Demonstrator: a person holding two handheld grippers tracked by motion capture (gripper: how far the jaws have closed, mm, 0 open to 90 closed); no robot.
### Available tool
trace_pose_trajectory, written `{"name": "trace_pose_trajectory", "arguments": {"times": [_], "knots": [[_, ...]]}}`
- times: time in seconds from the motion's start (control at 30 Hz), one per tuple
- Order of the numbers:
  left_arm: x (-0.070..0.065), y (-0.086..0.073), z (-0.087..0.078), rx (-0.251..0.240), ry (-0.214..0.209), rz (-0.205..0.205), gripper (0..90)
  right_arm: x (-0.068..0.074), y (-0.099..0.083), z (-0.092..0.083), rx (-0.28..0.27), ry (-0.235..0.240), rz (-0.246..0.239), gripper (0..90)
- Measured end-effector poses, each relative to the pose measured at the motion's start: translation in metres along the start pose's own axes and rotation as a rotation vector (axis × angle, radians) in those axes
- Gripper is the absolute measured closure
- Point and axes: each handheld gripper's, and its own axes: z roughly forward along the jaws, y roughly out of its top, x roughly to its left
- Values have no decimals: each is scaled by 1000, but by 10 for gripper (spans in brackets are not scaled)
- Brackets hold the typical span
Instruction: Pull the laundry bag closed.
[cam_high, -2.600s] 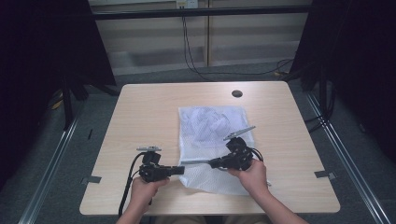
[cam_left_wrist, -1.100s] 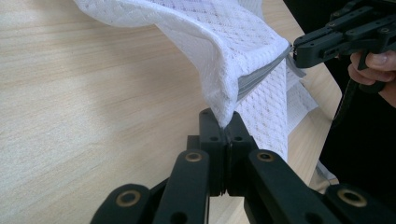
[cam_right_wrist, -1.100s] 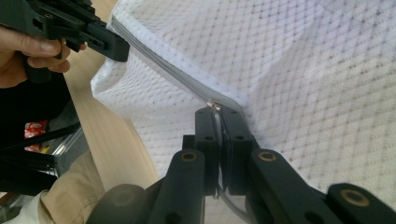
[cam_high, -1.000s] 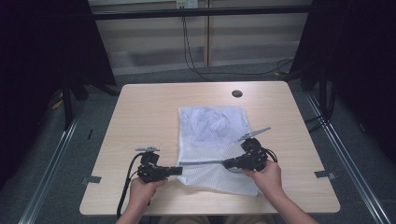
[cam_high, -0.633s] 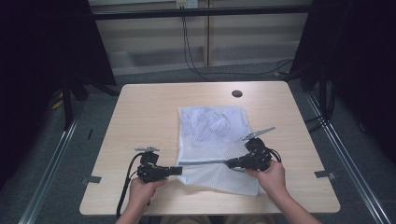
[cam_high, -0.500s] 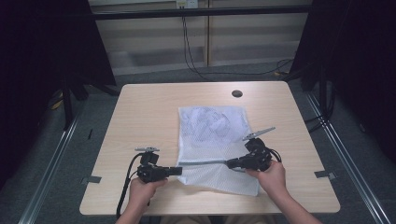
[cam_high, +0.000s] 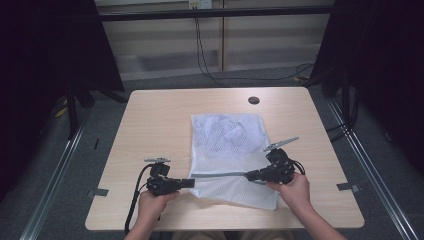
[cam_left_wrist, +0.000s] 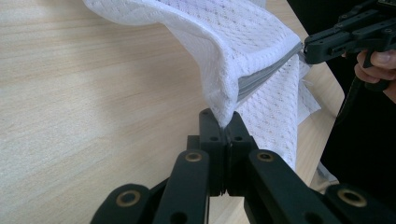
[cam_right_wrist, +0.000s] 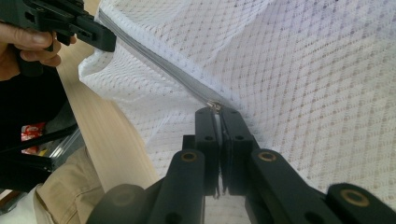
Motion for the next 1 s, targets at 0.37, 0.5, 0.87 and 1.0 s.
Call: {"name": "trace_pose_trajectory", "arguments": {"times": [0.37,0.5,0.87,1.0], "knots": [[2,1,-2,-9,10,-1,894,-8,-8,-12,-14,-11,23,872],[1,1,0,-8,4,-6,894,-11,-11,-17,-18,-22,25,872],[1,0,-4,-18,16,2,895,-17,-16,-22,-20,-25,36,872],[2,-1,-5,-22,16,-8,894,-18,-17,-25,-24,-26,33,872]]}}
